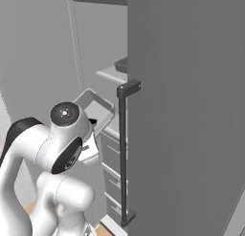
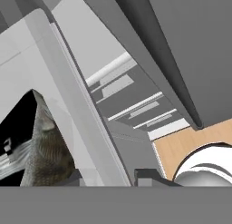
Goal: Take the meat container that has the fish and place it on the second highest rack of the freezer. Then take the vegetable container that has the potato and lemon wedge and place it on the highest rack of the freezer.
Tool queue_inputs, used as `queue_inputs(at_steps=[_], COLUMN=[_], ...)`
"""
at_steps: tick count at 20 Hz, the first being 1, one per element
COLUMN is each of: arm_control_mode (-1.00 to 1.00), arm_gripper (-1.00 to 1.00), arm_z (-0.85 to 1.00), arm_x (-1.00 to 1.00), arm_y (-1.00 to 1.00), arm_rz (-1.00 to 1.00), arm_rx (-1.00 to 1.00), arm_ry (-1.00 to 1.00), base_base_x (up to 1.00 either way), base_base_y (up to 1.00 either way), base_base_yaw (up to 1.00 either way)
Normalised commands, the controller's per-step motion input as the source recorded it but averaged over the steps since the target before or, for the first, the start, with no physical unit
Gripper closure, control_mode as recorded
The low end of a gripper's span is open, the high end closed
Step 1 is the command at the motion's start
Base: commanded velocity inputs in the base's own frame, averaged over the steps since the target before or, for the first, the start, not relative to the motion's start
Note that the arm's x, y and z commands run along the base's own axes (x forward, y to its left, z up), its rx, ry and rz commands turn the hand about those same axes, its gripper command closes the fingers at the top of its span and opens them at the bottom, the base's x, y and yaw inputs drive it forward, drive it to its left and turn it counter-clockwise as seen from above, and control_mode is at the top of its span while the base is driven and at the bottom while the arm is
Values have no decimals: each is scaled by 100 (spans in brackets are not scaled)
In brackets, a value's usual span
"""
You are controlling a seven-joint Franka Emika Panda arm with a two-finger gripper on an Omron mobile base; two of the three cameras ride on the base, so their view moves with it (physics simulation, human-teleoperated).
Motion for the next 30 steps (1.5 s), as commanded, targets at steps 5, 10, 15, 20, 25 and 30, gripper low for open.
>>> queue_inputs(at_steps=[5,10,15,20,25,30], arm_control_mode=[100,-100,-100,-100,-100,-100], arm_gripper=[100,100,100,100,100,100], arm_z=[0,-2,-13,-22,-57,-48], arm_x=[0,23,76,53,64,45], arm_y=[0,14,19,0,0,-18], arm_rz=[0,-4,-2,0,0,0], arm_rx=[0,-4,-13,-9,-10,-1], arm_ry=[0,4,14,14,5,0], base_base_x=[61,23,0,0,0,0], base_base_y=[15,10,0,0,0,0], base_base_yaw=[-18,-8,0,0,0,0])
